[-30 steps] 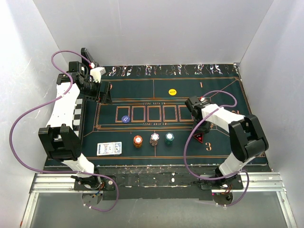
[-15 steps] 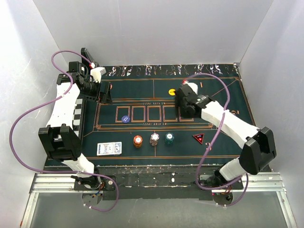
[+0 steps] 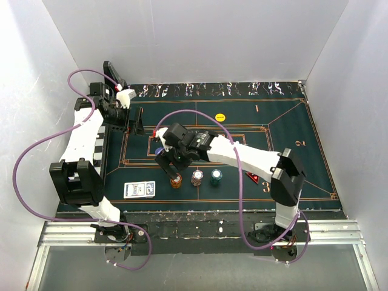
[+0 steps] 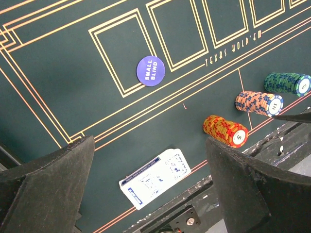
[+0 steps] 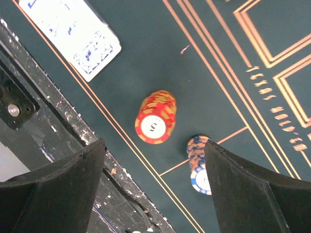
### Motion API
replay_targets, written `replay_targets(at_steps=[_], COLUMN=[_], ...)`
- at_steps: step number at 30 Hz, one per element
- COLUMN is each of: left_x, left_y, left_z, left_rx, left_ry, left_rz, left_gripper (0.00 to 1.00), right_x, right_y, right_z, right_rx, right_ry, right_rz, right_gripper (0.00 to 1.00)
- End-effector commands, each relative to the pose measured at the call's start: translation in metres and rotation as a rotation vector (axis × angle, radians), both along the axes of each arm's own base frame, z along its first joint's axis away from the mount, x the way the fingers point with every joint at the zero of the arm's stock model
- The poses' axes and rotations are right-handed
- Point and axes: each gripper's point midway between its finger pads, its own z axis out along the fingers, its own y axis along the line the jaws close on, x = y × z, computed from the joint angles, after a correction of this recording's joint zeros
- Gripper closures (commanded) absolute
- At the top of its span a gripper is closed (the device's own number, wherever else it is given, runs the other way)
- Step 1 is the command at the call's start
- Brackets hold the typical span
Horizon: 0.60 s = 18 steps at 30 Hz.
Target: Distribute texas hold em gaming equipment
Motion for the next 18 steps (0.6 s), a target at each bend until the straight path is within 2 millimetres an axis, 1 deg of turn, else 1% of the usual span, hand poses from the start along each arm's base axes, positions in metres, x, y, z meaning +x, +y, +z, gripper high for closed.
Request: replay_targets(at_steps=[1,5,7,10,11,14,18], left_x=[-0.003,-0.007,-0.008,-0.006,-0.003,0.0,-0.001], left_y=[0.002,0.003,0.004,0.007,0.011,0.016,0.013], left_z=[0.02,0.023,0.025,0.026,0.026,0.027,0.028], left_rx=[0.006,0.015,0.018,0.03,0.042,0.046,0.028], left_ry=[-0.075,-0.086,-0.095,-0.1,-0.109,-0.11,-0.11], left_rz=[0.025,0.024,0.024,0.041,0.068,0.107,0.102], left_gripper=[0.02,0.02,0.02,0.02,0.02,0.02,0.02], right_x=[-0.014,-0.016,-0.017,-0.019,-0.019,-0.016,-0.008], right_y=[0.02,0.025,0.026,0.029,0.029,0.027,0.025], right_z=[0.003,-0.015,-0.02,-0.028,-0.031,-0.044,-0.054], right_rx=[0.048,0.03,0.026,0.02,0.015,-0.009,-0.031], right_ry=[0.04,0.072,0.085,0.096,0.096,0.085,0.048], right_rz=[0.116,0.125,0.122,0.123,0.123,0.105,0.066], right_gripper=[0.11,0.1,0.09,0.09,0.09,0.08,0.08])
